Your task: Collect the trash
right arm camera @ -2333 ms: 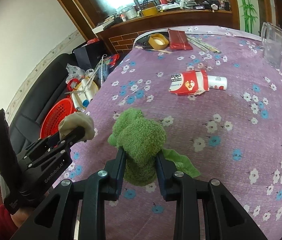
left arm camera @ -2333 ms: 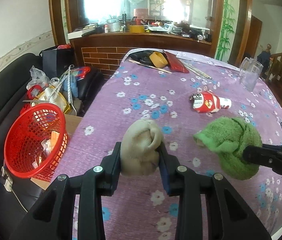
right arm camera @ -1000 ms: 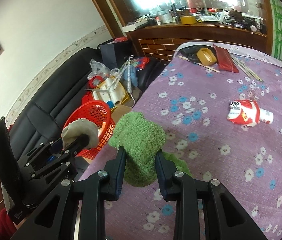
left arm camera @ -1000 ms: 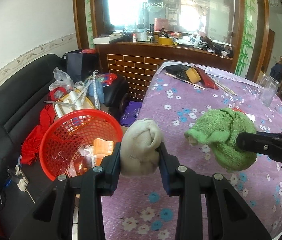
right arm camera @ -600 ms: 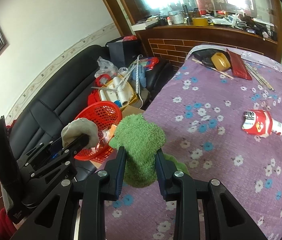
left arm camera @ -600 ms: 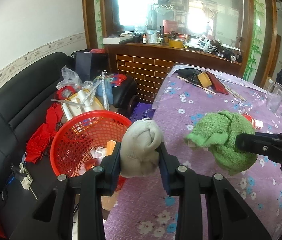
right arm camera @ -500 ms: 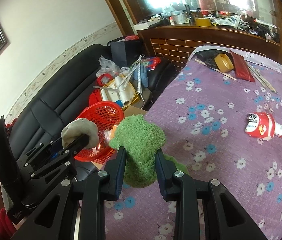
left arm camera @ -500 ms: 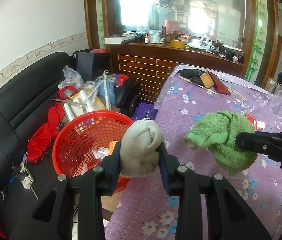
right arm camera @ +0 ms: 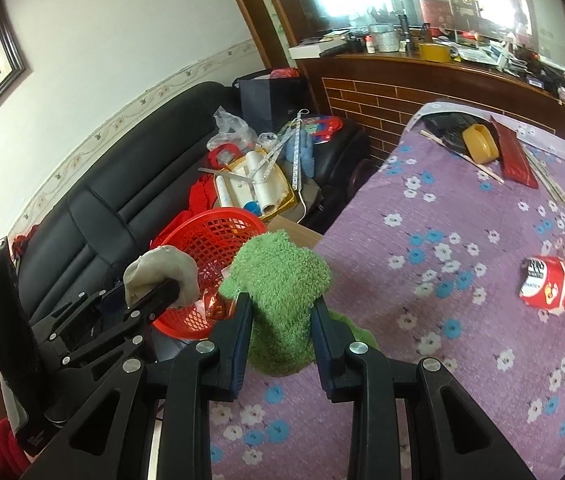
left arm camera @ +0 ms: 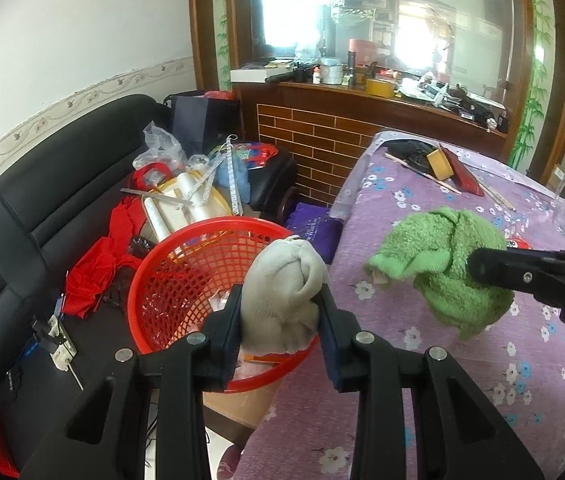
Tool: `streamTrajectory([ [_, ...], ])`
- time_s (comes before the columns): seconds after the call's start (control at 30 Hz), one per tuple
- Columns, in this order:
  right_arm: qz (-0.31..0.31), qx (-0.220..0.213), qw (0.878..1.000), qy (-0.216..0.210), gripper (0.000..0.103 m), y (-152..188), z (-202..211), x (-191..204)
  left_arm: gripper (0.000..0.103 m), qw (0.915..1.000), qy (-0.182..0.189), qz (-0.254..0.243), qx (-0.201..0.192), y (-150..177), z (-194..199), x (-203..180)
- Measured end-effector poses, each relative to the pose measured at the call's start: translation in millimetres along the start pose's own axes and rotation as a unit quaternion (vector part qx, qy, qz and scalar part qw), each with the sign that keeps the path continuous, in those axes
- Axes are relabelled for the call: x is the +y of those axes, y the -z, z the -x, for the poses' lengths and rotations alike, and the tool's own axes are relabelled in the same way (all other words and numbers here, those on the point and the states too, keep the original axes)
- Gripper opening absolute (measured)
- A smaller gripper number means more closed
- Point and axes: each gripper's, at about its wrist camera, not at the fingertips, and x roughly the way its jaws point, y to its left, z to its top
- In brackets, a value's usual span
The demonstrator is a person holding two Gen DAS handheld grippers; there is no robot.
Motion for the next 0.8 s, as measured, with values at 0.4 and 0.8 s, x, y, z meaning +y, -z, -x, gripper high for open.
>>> streamTrajectory([
  [0.4,0.032,0.005,0.999,-0.005,0.032,-21.7,-22.5,29.7,0.033,0.9995,-0.021,0.024,0.008,0.0,-9.7,29.5],
  [0.8,0.046,0.016,0.999,-0.016,0.032,-43.9,-45.8,51.0,0.033,0.9985,-0.036,0.041,0.008,-4.3,-18.1,48.3],
])
